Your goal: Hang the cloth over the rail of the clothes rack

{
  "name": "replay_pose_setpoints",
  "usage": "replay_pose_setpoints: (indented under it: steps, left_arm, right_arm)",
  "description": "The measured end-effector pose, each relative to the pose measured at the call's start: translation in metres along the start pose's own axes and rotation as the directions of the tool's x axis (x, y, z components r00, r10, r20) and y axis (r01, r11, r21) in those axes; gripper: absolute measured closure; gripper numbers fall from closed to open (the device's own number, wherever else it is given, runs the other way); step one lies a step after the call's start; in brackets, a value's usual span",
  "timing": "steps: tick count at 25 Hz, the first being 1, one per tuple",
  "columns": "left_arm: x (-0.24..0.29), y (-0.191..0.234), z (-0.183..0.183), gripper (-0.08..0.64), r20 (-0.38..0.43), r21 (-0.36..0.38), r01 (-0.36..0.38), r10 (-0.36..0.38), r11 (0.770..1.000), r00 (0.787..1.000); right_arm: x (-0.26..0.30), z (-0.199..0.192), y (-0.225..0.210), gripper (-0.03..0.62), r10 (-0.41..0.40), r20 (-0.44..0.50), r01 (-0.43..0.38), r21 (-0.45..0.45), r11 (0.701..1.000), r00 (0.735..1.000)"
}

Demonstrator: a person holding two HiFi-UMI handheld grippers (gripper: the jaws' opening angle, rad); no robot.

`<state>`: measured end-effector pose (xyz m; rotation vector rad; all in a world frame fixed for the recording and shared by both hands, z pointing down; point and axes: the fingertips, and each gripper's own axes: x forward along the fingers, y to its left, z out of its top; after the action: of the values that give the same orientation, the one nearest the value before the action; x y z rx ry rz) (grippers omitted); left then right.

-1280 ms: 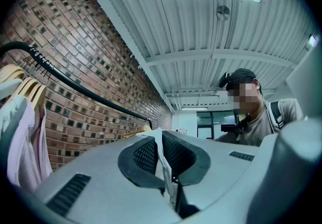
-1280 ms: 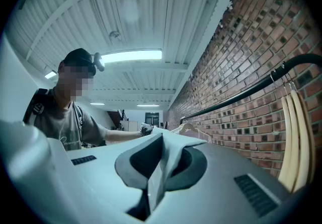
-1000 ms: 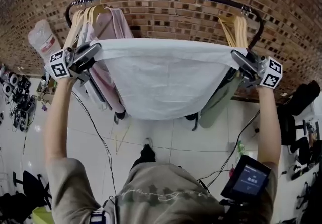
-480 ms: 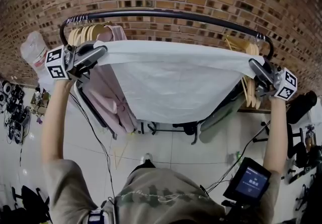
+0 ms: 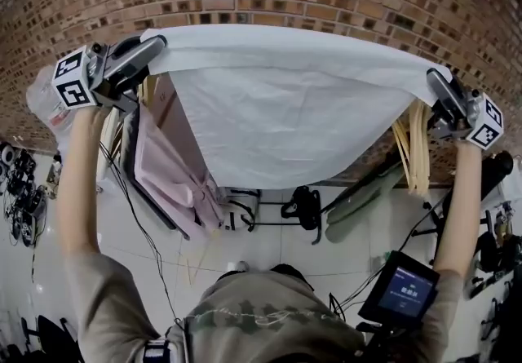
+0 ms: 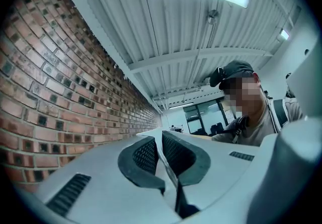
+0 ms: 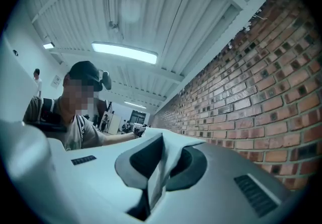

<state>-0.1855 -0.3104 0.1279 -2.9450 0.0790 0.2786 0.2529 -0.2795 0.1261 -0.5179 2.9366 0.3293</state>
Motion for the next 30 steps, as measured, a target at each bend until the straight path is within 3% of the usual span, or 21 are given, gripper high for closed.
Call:
replay_pose_setpoints:
  steps: [9, 18, 30]
  left_arm:
    - [0.029, 0.062, 0.035, 0.552, -0.02, 0.022, -0.108, 0.108, 0.994, 0.994]
    - [0.037, 0.143, 0.056, 0.552, -0.087, 0.041, -0.22, 0.223, 0.975, 0.971]
    - [0.058, 0.207, 0.075, 0.551, -0.128, 0.082, -0.279, 0.288, 0.957, 0.949]
  right_arm:
    - [0.021, 0.04, -0.076, 0.582, -0.059, 0.019, 0.059, -0.016, 0.998, 0.998]
    - [0.054, 0.07, -0.139, 0.581, -0.099, -0.016, 0.098, -0.075, 0.992, 0.995]
    - [0.07, 0.078, -0.21, 0.581, -0.174, -0.04, 0.171, -0.069, 0.983, 0.984]
